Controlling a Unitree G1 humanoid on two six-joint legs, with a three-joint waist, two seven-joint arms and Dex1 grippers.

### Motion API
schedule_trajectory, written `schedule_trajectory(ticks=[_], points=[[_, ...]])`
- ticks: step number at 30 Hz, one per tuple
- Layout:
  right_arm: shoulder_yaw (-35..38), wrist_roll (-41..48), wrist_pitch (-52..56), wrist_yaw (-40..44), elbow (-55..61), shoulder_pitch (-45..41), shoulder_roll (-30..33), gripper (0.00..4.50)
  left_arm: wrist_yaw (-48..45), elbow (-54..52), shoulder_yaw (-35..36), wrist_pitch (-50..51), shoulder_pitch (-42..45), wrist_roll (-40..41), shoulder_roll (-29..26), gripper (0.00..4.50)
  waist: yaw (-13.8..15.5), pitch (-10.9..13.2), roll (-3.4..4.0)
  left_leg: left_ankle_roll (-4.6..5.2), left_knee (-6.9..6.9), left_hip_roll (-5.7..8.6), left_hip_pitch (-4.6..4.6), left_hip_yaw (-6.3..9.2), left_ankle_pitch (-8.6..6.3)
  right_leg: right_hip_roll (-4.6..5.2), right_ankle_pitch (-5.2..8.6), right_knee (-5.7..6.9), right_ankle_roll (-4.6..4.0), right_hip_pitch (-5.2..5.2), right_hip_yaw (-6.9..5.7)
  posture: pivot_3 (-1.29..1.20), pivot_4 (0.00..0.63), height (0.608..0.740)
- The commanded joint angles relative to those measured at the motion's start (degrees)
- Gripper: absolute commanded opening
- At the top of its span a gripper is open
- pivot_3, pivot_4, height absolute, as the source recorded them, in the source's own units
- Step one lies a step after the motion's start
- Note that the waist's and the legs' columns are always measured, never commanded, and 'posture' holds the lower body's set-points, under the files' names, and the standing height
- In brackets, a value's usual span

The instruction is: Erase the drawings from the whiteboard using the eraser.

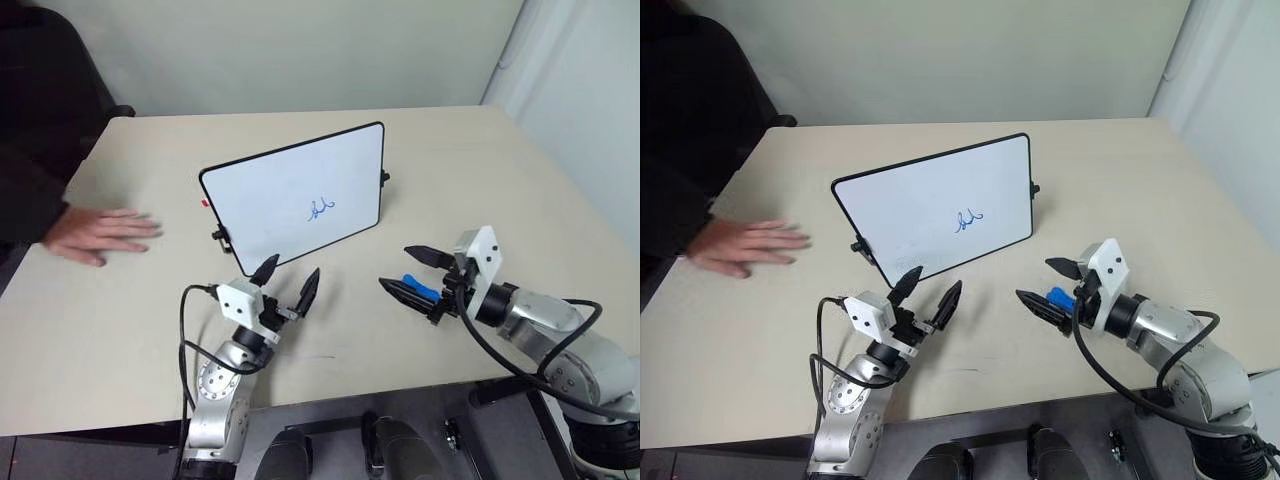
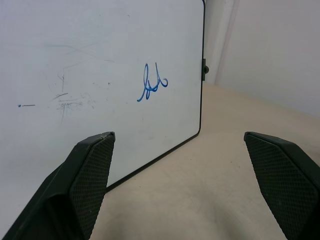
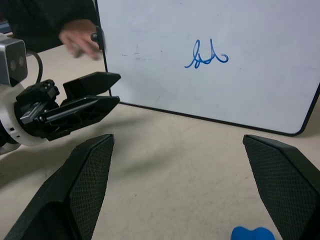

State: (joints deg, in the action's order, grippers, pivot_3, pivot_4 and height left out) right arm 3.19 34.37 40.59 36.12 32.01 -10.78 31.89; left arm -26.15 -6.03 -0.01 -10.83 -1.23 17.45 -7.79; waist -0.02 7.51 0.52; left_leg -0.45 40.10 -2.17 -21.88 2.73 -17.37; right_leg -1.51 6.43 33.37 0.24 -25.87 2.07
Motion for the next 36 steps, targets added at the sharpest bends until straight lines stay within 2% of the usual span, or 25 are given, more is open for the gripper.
schedule_trajectory(ticks=[1, 9, 16, 19, 24, 32, 36], points=[[1.4, 1.9, 1.2, -0.7, 1.1, -1.3, 0.4, 4.36, -0.2, -2.0, 0.5, -1.0, 0.8, 0.2, -0.2, 4.50, 0.0, 0.0, 0.00, 0.00, 0.00, 0.00, 0.00, 0.01, 0.00, 0.00, 0.00, 0.00, 0.00, 0.01, 0.00, 0.00, 0.150, 0.740], [1.4, 2.6, 4.5, -0.1, 0.2, -2.3, 2.7, 4.36, 0.3, -0.7, 2.7, -1.6, 1.6, 0.6, -0.7, 4.50, 0.0, 0.0, 0.00, 0.01, 0.00, 0.01, 0.00, 0.00, -0.01, 0.01, 0.00, 0.00, 0.00, 0.02, 0.01, 0.00, 0.150, 0.740], [2.3, 8.4, 19.7, 1.3, -4.2, -8.8, 10.7, 4.36, 0.0, 0.3, 2.8, -1.4, 2.2, 0.5, -0.3, 4.50, 0.0, 0.0, -0.01, 0.02, 0.03, 0.07, -0.01, -0.04, 0.00, 0.01, 0.01, -0.03, 0.01, 0.06, 0.06, 0.00, 0.150, 0.740], [-3.2, 4.8, 23.9, 1.7, -8.9, -13.8, 15.1, 4.36, -0.5, 0.8, 2.2, -1.2, 2.2, 1.0, 0.1, 4.50, 0.0, 0.0, -0.01, 0.05, 0.01, 0.10, -0.02, -0.05, 0.02, 0.00, 0.01, -0.03, 0.01, 0.06, 0.07, 0.00, 0.150, 0.740], [-14.8, -2.1, 26.7, 2.8, -14.9, -22.1, 18.4, 4.36, -0.3, 0.7, 1.2, -1.6, 1.5, 1.2, 1.7, 4.50, 0.0, 0.0, 0.00, 0.07, -0.01, 0.06, 0.00, -0.02, 0.03, -0.03, 0.01, -0.03, 0.02, 0.01, 0.08, 0.00, 0.150, 0.740], [-24.9, -8.2, 26.6, 6.5, -20.0, -29.2, 18.5, 4.36, 0.3, 0.9, 0.4, -2.9, 0.8, 0.3, 3.2, 4.50, 0.1, 0.0, 0.00, 0.11, -0.01, 0.03, -0.06, -0.05, 0.03, -0.04, 0.09, -0.04, 0.14, -0.09, 0.12, 0.00, 0.150, 0.740], [-27.1, -10.8, 25.8, 7.8, -21.9, -30.6, 18.0, 4.36, 0.5, 0.7, 0.3, -3.3, 0.3, 0.1, 3.5, 4.50, 0.3, 0.0, 0.00, 0.19, 0.00, 0.05, -0.07, -0.07, -0.01, 0.00, 0.10, -0.04, 0.15, -0.09, 0.19, 0.00, 0.150, 0.740]])
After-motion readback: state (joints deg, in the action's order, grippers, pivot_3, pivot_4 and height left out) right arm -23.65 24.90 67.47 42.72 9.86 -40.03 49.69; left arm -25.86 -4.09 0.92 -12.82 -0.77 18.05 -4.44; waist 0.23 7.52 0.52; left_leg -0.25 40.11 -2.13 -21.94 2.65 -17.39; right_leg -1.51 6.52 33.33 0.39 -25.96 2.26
